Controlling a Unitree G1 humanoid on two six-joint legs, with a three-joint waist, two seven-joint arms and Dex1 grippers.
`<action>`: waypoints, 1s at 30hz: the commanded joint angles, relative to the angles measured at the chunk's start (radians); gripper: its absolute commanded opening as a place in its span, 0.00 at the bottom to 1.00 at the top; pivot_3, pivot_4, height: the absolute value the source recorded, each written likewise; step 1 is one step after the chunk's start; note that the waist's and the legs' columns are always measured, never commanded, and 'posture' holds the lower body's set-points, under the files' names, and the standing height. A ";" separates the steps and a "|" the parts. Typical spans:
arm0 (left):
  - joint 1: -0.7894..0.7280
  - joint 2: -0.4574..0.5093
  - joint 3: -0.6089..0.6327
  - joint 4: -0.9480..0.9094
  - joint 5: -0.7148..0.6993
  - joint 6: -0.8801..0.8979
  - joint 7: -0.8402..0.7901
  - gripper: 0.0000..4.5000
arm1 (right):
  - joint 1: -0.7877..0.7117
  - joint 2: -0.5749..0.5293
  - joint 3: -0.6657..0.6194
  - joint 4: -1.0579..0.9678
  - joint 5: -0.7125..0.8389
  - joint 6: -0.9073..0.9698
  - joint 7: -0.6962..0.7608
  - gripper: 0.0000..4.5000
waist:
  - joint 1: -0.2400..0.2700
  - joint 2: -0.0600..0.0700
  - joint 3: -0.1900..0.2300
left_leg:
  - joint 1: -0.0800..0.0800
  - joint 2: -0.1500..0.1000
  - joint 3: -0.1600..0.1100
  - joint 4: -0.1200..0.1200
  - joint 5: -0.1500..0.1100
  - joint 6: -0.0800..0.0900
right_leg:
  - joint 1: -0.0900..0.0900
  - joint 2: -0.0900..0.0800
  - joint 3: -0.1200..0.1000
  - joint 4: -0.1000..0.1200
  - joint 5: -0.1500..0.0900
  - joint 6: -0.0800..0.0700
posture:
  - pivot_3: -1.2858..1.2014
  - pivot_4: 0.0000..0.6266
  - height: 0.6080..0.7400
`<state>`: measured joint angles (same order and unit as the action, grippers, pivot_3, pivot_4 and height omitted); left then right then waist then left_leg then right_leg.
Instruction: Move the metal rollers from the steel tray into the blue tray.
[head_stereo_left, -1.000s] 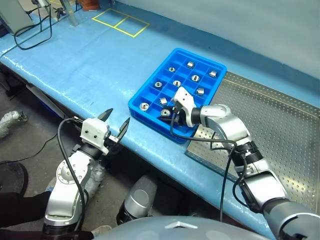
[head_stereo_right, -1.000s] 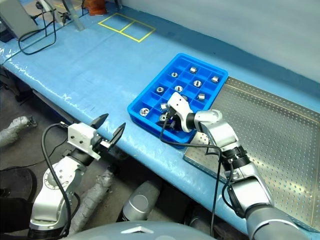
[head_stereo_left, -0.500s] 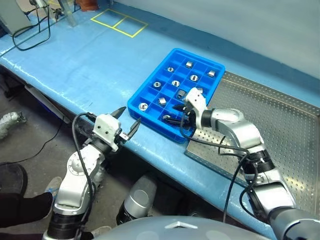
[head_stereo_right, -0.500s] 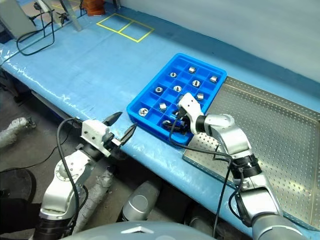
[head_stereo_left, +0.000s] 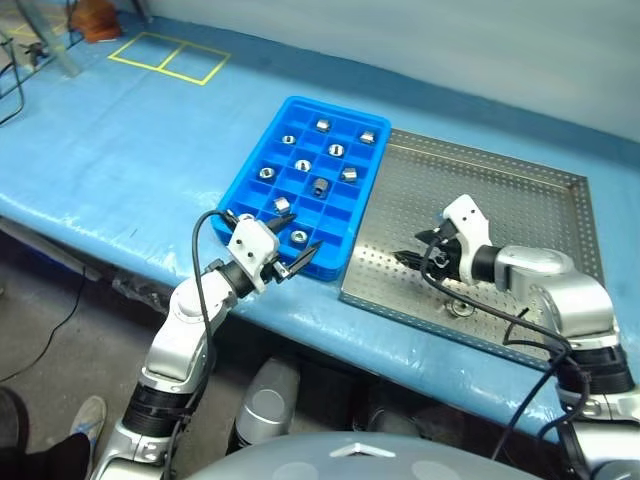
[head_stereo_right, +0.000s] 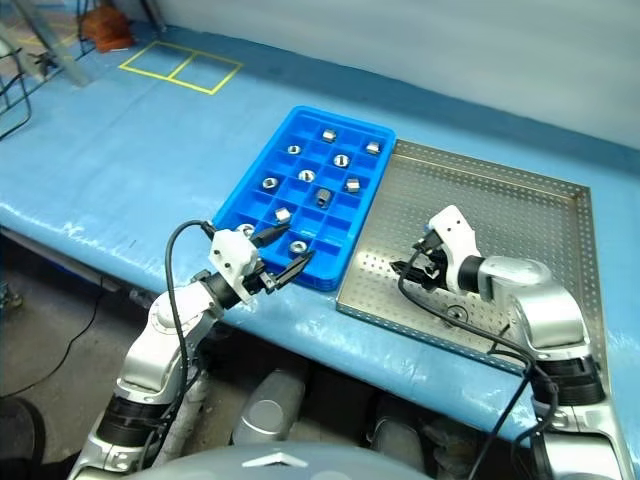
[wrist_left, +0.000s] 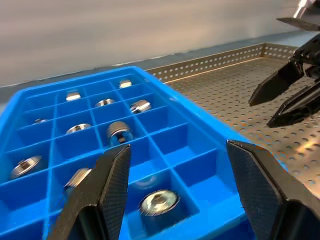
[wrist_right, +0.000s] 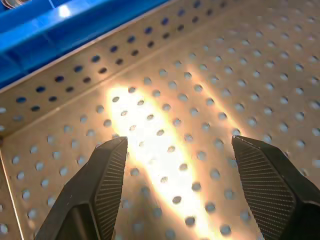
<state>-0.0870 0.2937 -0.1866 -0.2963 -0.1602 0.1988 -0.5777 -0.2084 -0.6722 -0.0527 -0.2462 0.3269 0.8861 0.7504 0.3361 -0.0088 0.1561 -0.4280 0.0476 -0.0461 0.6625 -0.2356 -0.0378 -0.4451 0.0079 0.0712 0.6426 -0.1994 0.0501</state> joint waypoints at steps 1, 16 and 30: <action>-0.015 -0.007 -0.004 0.003 -0.013 -0.031 -0.012 0.74 | 0.018 -0.020 -0.042 -0.048 0.027 0.037 -0.019 0.78 | -0.037 0.000 0.000 | 0.000 0.000 0.000 0.000 0.000 0.000 | 0.001 0.000 0.000 0.000 0.000 0.000 | 0.60 0.24 1.00; -0.005 0.003 0.012 0.000 -0.010 -0.035 -0.009 0.74 | 0.066 -0.082 0.079 -0.026 0.047 0.131 -0.001 0.44 | -0.236 -0.002 0.001 | 0.017 -0.001 -0.002 0.001 0.001 0.005 | 0.019 -0.001 0.002 0.000 -0.001 -0.001 | 0.60 0.24 1.00; 0.070 0.021 0.060 -0.074 0.004 -0.025 0.052 0.74 | -0.227 0.241 0.056 0.078 0.100 -0.145 -0.074 0.40 | -0.246 -0.001 0.002 | 0.017 -0.001 -0.003 -0.001 0.002 0.006 | 0.018 0.001 0.003 0.001 -0.001 -0.001 | 0.66 0.24 1.00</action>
<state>-0.0212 0.3109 -0.1429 -0.3090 -0.1589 0.1855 -0.5398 -0.3985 -0.4529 -0.0070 -0.1941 0.4426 0.7913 0.6973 0.0901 -0.0097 0.1580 -0.4112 0.0464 -0.0489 0.6610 -0.2337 -0.0320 -0.4276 0.0087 0.0744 0.6437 -0.2001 0.0495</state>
